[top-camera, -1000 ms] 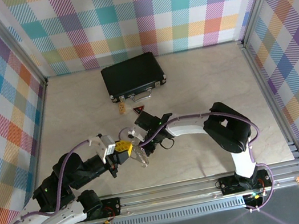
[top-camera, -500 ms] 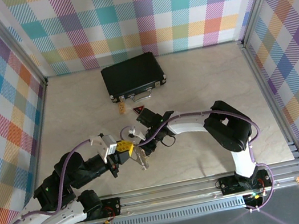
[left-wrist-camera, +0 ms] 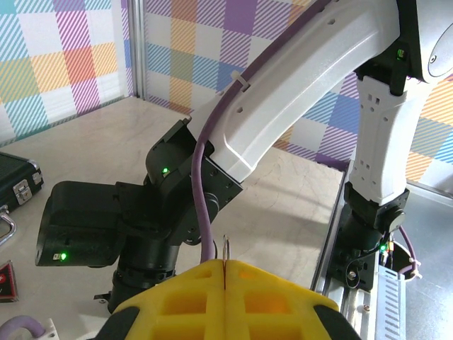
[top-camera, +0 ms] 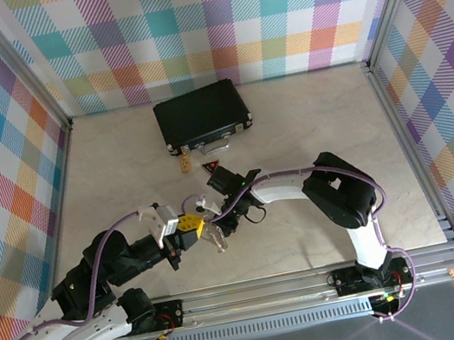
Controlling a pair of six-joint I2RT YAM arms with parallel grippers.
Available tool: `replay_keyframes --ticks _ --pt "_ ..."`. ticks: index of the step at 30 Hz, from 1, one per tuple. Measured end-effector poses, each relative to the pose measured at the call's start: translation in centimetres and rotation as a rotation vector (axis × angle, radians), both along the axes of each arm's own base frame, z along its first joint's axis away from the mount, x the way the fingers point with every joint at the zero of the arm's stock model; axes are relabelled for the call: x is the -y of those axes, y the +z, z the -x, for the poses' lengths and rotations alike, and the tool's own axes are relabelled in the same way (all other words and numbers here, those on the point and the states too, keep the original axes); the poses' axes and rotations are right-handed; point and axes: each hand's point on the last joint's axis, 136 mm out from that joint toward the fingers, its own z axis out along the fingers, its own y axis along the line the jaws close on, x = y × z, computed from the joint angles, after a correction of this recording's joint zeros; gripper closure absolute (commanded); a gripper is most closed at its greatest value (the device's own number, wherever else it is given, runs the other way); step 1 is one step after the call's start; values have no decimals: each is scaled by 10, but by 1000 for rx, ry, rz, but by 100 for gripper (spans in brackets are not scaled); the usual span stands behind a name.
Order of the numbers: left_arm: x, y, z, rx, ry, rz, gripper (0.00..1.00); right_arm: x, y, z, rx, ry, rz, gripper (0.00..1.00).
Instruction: Put the keys on the keyring
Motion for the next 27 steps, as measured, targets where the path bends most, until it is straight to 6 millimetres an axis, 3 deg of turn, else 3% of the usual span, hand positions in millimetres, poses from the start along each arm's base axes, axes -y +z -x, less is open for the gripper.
replay_keyframes --ticks 11,21,27 --pt "0 0 0 0 0 0 100 -1 -1 0 0 8 3 80" --pt "0 2 0 4 0 7 100 -2 -2 1 -16 13 3 77" --pt "1 7 -1 16 0 25 100 -2 -2 1 -15 14 3 83"
